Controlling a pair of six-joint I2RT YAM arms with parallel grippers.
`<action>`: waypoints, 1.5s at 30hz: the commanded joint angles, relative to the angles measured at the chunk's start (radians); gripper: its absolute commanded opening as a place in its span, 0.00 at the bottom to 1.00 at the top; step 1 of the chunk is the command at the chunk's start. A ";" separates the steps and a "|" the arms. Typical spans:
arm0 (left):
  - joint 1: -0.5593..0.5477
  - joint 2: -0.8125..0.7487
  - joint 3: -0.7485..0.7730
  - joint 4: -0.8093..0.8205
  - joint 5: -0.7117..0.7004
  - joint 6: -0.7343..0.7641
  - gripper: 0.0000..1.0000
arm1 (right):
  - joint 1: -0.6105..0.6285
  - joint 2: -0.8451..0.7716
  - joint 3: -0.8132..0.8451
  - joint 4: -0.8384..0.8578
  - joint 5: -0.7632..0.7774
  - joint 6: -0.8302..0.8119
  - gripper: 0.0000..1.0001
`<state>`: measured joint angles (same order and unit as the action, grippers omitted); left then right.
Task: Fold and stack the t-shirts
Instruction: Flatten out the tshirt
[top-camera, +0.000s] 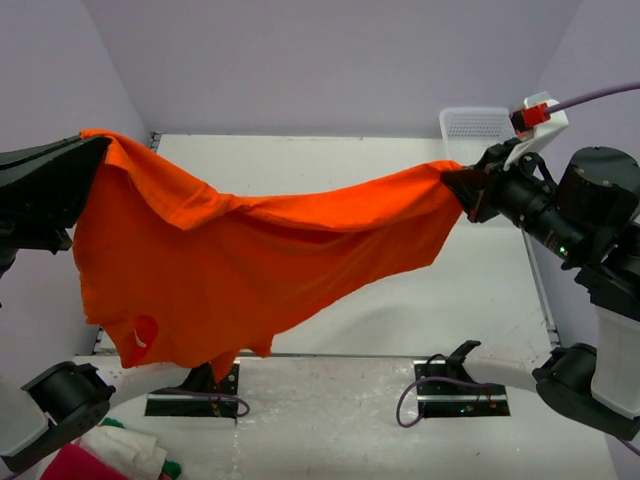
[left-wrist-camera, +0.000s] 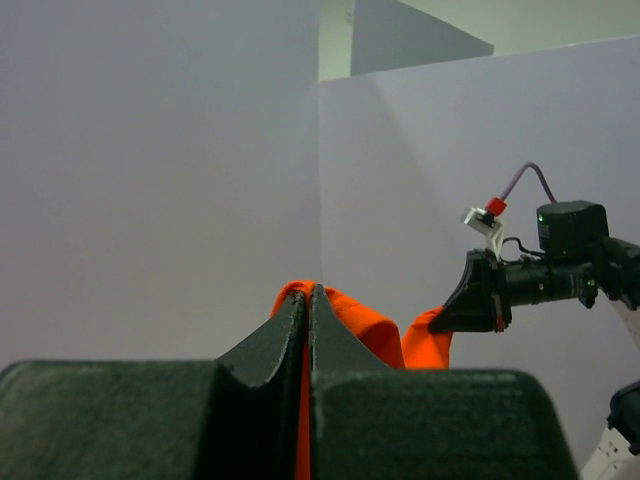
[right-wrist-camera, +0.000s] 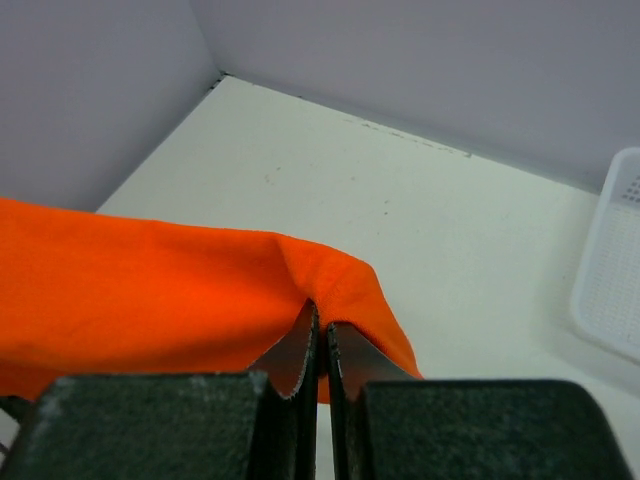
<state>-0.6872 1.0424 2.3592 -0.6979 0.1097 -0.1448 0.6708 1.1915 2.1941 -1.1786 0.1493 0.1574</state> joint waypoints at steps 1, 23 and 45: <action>0.008 0.021 -0.017 0.035 0.156 -0.030 0.00 | 0.015 -0.055 0.006 -0.019 -0.048 -0.015 0.00; 0.377 0.558 -0.460 0.127 -0.224 0.062 0.00 | -0.264 0.587 -0.143 0.258 -0.002 -0.004 0.00; 0.558 1.155 -0.117 0.372 -0.485 0.117 1.00 | -0.392 1.097 0.291 0.390 0.053 -0.182 0.99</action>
<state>-0.1246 2.3207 2.2917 -0.5049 -0.2276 -0.0227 0.2817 2.3535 2.4748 -0.8825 0.0929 0.0208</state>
